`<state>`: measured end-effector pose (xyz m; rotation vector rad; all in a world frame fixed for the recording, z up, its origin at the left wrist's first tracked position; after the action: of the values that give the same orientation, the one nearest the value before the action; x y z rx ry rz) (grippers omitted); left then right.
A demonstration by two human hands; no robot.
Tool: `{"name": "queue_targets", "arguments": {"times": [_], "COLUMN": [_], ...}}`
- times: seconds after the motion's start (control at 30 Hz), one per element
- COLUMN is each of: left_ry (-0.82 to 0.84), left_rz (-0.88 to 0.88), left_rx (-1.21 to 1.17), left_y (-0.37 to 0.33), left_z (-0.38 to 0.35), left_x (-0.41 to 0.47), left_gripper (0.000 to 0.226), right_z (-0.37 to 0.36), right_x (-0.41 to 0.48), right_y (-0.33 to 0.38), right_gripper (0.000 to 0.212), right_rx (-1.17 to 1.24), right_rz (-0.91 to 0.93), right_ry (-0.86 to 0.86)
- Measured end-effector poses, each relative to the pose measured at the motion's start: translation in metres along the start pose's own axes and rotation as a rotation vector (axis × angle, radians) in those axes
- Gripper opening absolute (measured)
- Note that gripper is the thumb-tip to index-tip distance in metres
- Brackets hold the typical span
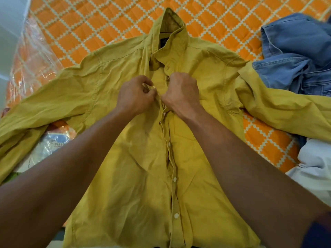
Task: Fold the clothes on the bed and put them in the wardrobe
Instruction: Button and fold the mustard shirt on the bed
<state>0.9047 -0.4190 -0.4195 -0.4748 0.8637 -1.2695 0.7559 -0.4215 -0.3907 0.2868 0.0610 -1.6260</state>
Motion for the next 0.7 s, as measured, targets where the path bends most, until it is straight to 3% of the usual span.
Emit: {"name": "queue_targets", "arguments": {"times": [0.13, 0.23, 0.37, 0.47, 0.57, 0.7], "left_ry": [-0.098, -0.172, -0.235, -0.206, -0.144, -0.086], "left_rz": [0.0, 0.02, 0.145, 0.211, 0.262, 0.303], "left_rx": [0.004, -0.046, -0.398, -0.646, -0.697, -0.584], "left_y": [-0.004, -0.004, 0.004, 0.01, 0.016, 0.014], "left_z": [-0.004, -0.007, -0.005, -0.006, -0.013, -0.018], "left_x": [-0.008, -0.012, -0.013, -0.015, -0.016, -0.01], "left_gripper": [0.031, 0.034, 0.033, 0.037, 0.037, 0.018], "right_z": [-0.006, -0.016, -0.019, -0.012, -0.025, -0.042], "right_x": [-0.001, 0.006, -0.004, -0.014, -0.013, -0.009], "right_y": [-0.015, -0.033, -0.046, -0.045, -0.029, -0.024], "right_gripper": [0.022, 0.02, 0.012, 0.007, 0.004, 0.003], "right_rx": [0.063, 0.258, 0.695, 0.83, 0.82, 0.741], "right_rz": [-0.055, -0.158, -0.236, -0.213, -0.144, -0.21], "right_ry": [-0.061, -0.092, -0.187, -0.335, -0.229, -0.122]}}
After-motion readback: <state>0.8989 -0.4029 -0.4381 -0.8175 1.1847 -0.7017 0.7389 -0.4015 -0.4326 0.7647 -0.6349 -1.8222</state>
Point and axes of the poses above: each hand's wrist, its own x-axis towards the middle knuckle, its own z-axis out of the back of the hand, y = z × x, the point moved 8 cm from there along x, towards the middle knuckle, and after that the axes turned 12 degrees about -x, right-handed, at the moved point
